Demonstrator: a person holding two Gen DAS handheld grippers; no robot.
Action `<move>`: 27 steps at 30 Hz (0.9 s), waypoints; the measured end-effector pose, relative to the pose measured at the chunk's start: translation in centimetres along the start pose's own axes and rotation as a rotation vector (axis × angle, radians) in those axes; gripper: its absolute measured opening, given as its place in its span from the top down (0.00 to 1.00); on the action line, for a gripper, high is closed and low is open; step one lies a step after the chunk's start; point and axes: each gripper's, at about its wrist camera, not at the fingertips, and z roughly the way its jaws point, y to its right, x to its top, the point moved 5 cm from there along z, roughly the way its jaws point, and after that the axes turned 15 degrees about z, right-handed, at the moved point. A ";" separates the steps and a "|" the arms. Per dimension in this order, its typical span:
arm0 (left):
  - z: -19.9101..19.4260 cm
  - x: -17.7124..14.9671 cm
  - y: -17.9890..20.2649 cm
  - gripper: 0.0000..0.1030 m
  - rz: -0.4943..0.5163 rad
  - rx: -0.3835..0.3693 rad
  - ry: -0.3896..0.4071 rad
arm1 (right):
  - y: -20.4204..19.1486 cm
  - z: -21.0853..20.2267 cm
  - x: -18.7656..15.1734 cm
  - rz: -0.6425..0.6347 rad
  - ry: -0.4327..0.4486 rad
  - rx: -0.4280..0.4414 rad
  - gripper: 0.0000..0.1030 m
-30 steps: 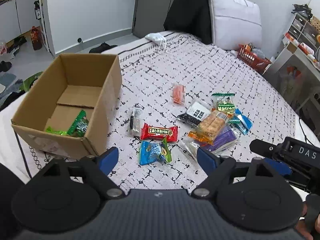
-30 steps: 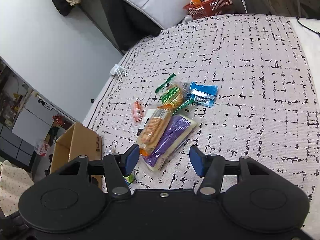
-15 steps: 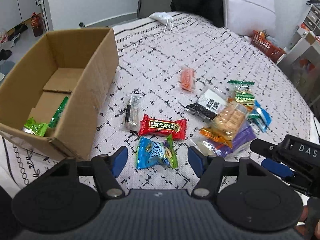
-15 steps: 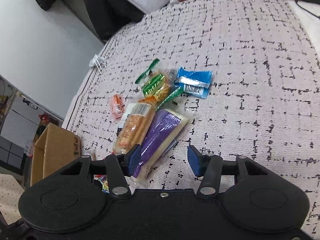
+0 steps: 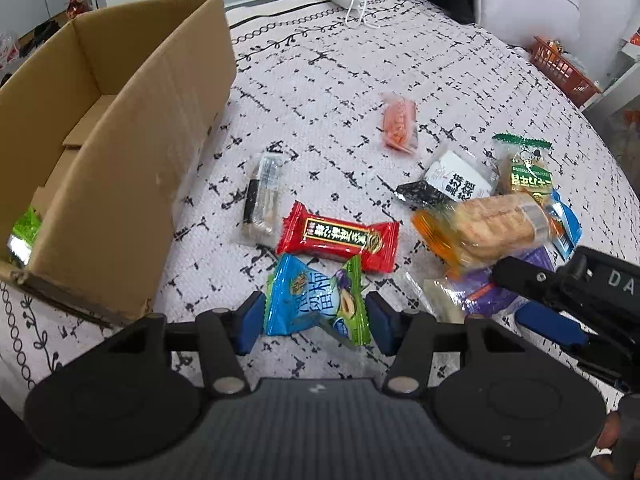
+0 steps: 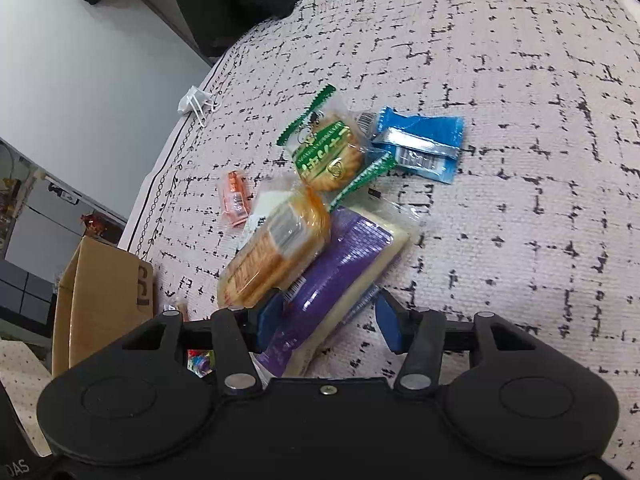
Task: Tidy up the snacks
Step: 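Grasp the blue-green packet with the left tool while the right tool grasps the purple bread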
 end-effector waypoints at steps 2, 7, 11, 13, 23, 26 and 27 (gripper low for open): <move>0.0 0.2 -0.1 0.55 -0.010 -0.008 0.004 | 0.0 0.2 0.0 -0.004 0.002 -0.004 0.52; -0.6 0.5 0.0 0.64 -0.011 -0.023 0.014 | -0.1 -0.1 0.0 -0.016 0.011 -0.005 0.62; -1.8 0.5 0.1 0.66 -0.017 -0.032 0.034 | 0.1 -0.6 -0.1 -0.017 0.014 -0.006 0.73; -2.7 0.6 -0.1 0.69 -0.019 -0.032 0.048 | 0.1 -1.2 -0.1 -0.023 0.027 -0.008 0.76; -7.1 0.1 -0.4 0.80 -0.024 -0.043 0.113 | 0.2 -4.4 -0.9 -0.021 0.068 0.007 0.82; -8.4 -0.1 -0.5 0.80 -0.023 -0.040 0.143 | 0.2 -5.3 -1.3 -0.018 0.077 0.024 0.82; -8.9 -0.2 -0.6 0.80 -0.024 -0.040 0.150 | 0.2 -5.6 -1.4 -0.017 0.077 0.032 0.82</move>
